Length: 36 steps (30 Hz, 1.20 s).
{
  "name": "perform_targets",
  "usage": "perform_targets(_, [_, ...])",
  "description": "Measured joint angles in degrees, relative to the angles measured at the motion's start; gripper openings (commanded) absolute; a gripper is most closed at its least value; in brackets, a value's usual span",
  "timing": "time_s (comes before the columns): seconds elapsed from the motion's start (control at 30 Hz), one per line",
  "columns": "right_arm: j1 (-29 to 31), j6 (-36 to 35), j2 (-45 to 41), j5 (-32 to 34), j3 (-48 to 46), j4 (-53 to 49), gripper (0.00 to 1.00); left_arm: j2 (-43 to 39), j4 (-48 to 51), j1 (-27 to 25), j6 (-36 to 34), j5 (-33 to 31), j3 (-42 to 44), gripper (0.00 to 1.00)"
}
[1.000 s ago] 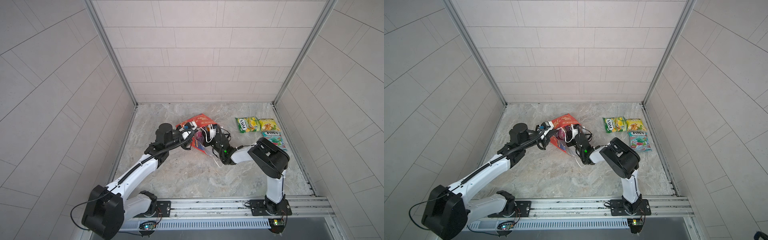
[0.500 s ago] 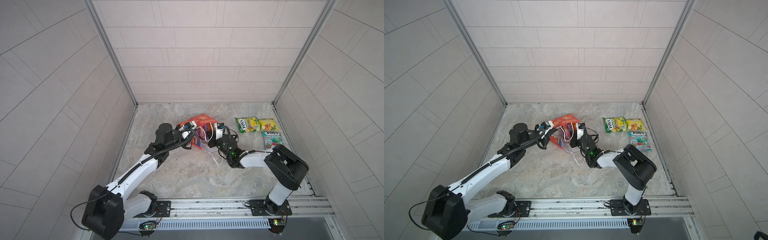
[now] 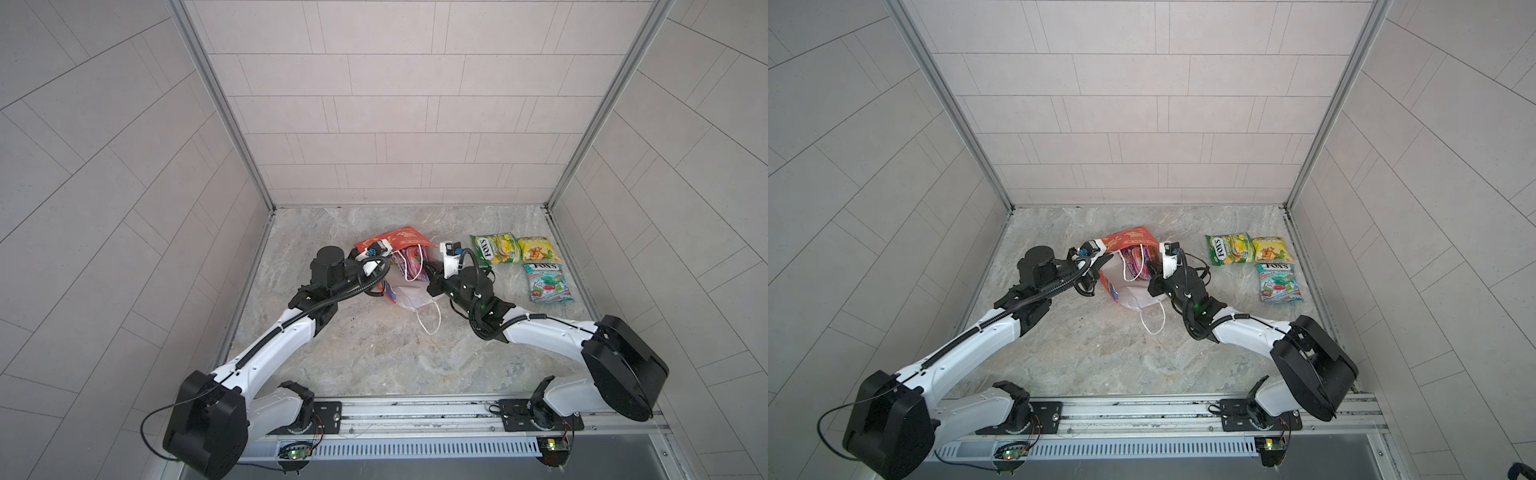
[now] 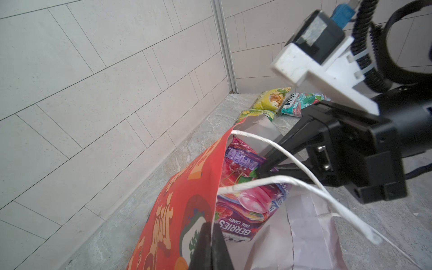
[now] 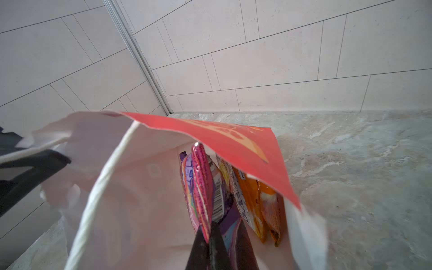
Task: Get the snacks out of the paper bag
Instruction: 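Pull the purple packet up out of the bag with the right gripper, then lower the purple packet onto the table beside the other packets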
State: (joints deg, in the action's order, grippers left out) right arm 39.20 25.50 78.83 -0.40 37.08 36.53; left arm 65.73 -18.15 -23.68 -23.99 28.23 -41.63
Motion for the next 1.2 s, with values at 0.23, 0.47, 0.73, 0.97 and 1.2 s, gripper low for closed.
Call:
perform_targets(0.23, [-0.1,-1.0,-11.3,-1.0,-2.8,-7.8,0.00,-0.4,-0.2,0.0,0.0,-2.0,0.1,0.00])
perform_targets(0.47, [-0.2,-2.7,-24.2,-1.0,-7.1,-14.6,0.00,-0.4,-1.0,0.0,0.5,-3.7,0.2,0.00])
perform_targets(0.73, [-0.3,-4.5,-37.5,-0.3,-7.4,-25.1,0.00,-0.4,-2.3,0.0,0.6,-6.7,0.3,0.00])
perform_targets(0.97, [-1.7,-4.2,-45.0,1.6,-4.7,-36.6,0.00,-0.5,-3.3,0.0,0.6,-8.0,0.8,0.00])
perform_targets(1.2, [-14.3,-0.8,-49.3,-0.9,-0.9,-45.8,0.00,-1.4,-5.6,0.0,0.6,-8.3,2.8,0.00])
